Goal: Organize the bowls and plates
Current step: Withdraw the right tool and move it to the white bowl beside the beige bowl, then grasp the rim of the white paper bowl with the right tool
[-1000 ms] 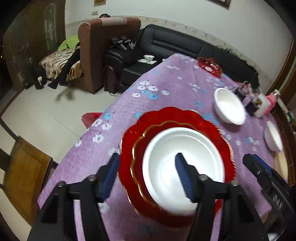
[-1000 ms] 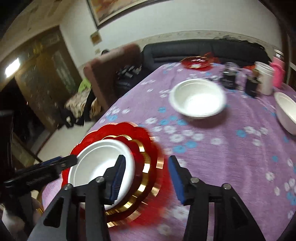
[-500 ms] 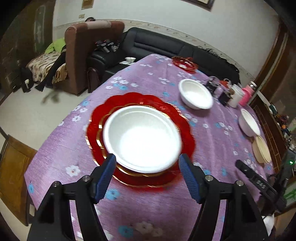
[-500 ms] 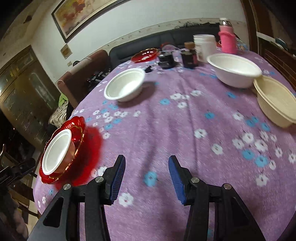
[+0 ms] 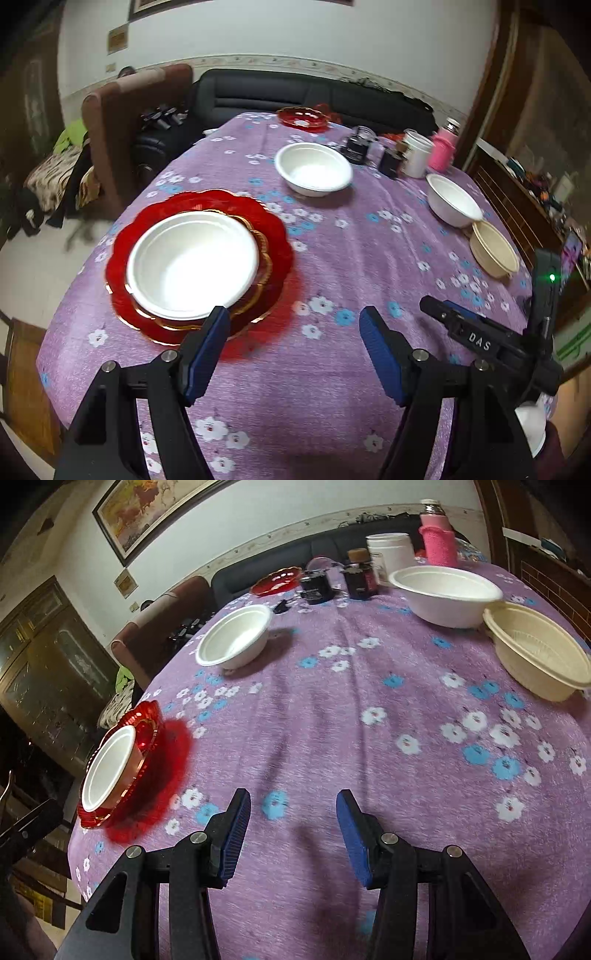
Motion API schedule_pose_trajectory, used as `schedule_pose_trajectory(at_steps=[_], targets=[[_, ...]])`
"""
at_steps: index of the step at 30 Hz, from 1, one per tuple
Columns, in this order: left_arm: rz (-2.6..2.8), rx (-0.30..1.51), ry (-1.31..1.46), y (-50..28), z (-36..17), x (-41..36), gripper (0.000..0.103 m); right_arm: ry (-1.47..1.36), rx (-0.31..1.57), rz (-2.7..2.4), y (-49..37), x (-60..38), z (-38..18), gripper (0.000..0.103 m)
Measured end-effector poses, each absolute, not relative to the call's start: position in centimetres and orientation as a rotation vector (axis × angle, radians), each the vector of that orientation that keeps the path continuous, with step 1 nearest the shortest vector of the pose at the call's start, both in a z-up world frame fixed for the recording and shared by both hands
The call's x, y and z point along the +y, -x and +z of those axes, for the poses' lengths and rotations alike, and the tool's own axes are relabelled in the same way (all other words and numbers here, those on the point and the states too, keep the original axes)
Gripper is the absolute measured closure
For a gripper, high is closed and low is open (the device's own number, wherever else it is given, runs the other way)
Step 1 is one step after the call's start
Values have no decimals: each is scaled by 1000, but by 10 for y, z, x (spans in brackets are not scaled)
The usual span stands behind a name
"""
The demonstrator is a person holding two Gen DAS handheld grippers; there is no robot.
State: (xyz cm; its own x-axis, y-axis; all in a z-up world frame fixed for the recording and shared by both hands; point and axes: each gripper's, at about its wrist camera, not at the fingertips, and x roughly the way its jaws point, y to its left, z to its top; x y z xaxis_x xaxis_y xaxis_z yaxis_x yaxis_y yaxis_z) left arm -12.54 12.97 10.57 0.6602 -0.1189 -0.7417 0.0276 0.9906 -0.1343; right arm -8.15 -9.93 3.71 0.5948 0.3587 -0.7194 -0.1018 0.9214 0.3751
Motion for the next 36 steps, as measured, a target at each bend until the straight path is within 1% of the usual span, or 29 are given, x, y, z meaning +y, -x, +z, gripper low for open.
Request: schedule_pose_trajectory(at_steps=[4, 10, 19, 24, 27, 31, 36], targets=[[-107, 864, 101, 124, 100, 119, 30, -340, 893, 207, 84, -128, 34, 51], [-130, 880, 92, 121, 95, 109, 30, -420, 853, 105, 72, -182, 44, 51], [-169, 907, 59, 106, 85, 85, 30, -392, 820, 80, 46, -203, 66, 51], [-223, 925, 53, 97, 77, 71, 30, -329, 758, -25, 0, -242, 102, 51], [-249, 934, 50, 92, 72, 67, 30, -374, 775, -80, -38, -276, 111, 51], [-263, 950, 38, 82, 68, 65, 30, -373, 839, -163, -84, -301, 105, 51], [-249, 968, 42, 74, 63, 72, 30, -404, 946, -201, -137, -318, 76, 51]])
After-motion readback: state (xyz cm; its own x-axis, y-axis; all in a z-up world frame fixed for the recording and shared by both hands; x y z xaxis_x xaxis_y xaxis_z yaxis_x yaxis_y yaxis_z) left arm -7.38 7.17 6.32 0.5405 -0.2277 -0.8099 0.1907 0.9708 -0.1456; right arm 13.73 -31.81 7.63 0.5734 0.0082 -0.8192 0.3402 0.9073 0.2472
